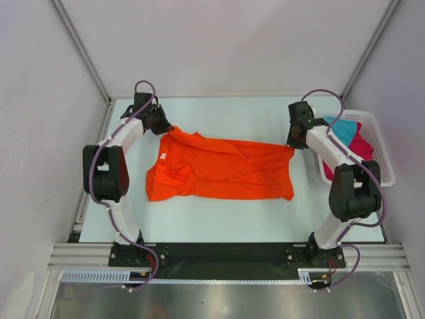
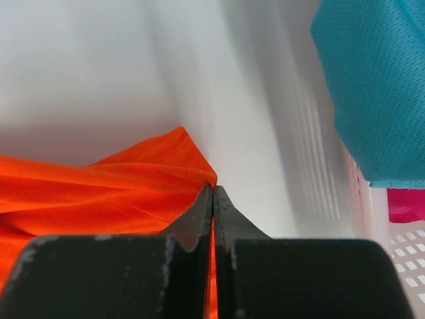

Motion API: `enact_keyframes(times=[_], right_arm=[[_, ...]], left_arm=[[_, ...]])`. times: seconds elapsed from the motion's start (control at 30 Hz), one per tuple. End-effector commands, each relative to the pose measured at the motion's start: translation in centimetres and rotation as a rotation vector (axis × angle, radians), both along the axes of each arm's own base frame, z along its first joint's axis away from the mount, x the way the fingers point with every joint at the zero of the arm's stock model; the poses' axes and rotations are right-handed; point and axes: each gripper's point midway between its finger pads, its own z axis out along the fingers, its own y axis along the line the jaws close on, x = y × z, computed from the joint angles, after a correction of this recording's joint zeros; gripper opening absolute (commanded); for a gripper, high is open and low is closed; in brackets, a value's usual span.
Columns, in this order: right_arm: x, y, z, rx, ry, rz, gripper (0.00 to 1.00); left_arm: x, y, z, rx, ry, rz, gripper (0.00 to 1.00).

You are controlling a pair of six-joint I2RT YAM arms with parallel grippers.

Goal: Fold and stack the t-shirts

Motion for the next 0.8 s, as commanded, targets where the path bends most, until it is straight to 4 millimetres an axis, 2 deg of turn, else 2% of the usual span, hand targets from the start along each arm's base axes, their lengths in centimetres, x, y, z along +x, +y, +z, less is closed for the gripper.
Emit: enact_keyframes(times=[0.0,0.4,0.77], right_arm=[[1.7,-1.2,3.0,-0.018,-0.085,-0.041,0.0],[3.8,-2.6,4.0,-0.007,-0.101,-0.083,0.0],[3.9,-4.4,3.7,0.003,-0.098,-0.122,0.0]], left_arm=[[0.8,0.7,3.4,0.001,-0.101,0.006,0.0],[1.7,2.1,3.7,-0.006,-0.102,0.036,0.0],[2.2,3.0,4.1,-0.002,-0.111,0.055,0.0]])
